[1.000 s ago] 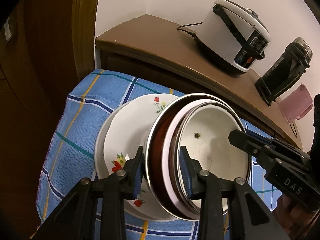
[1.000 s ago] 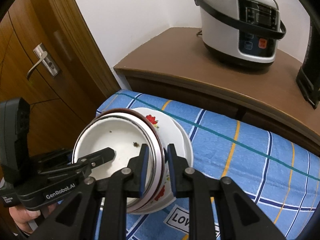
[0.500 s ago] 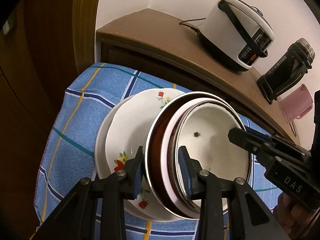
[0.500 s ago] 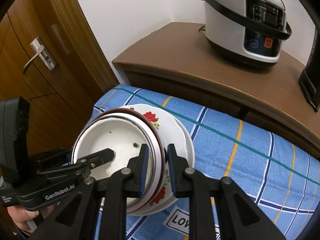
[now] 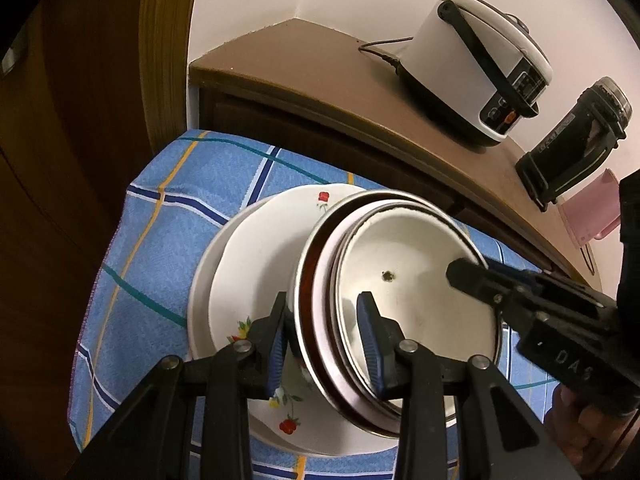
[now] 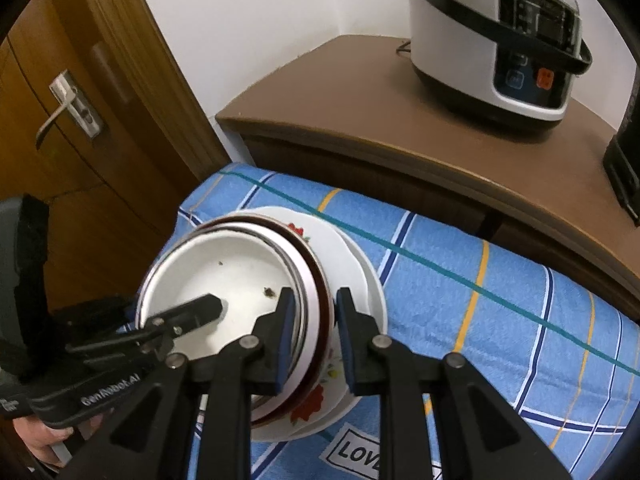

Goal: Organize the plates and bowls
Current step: 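Lower the bowl stack onto the red-flower plates with both grippers, then open both grippers and pull them back from the stack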

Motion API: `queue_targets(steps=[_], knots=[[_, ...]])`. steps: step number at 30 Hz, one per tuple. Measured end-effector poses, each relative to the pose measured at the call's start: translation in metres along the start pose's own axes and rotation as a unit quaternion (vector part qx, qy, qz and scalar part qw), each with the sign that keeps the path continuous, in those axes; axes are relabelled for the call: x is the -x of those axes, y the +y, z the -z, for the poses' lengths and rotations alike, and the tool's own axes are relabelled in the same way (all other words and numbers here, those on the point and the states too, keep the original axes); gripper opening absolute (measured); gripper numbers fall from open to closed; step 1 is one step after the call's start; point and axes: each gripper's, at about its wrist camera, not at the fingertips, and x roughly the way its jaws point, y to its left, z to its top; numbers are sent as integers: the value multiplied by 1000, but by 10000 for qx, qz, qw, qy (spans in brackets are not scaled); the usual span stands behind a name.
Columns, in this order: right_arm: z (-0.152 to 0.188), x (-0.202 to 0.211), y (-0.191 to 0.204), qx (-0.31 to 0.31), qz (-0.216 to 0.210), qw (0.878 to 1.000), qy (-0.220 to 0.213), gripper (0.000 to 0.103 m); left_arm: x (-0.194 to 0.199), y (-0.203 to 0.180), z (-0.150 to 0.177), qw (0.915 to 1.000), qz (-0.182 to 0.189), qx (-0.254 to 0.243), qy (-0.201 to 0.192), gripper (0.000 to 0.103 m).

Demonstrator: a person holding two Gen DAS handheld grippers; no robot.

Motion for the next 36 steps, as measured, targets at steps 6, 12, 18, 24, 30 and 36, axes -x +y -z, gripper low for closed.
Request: queue_targets(steps=[6, 12, 18, 24, 30, 36], knots=[[4, 0, -1, -7, -58, 10000, -38, 21, -4, 1, -4, 10000, 53, 28, -66, 37], [7, 3, -2, -77, -153, 9996, -213, 23, -2, -3, 2, 9996, -106, -69, -234, 39], [10, 11, 2, 15, -76, 9993, -377, 26, 13, -7, 5, 9980, -301, -173, -535, 48], [17, 26, 1, 2, 63, 9984, -556, 47, 28, -13, 9, 9956, -403, -248, -808, 61], [39, 74, -3, 33, 555, 9880, -1443, 62, 45, -24, 18, 9924, -412, -353, -1106, 61], [72, 132, -8, 25, 1070, 9660, -2352, 76, 76, -45, 33, 9833, -478, -622, -1645, 66]])
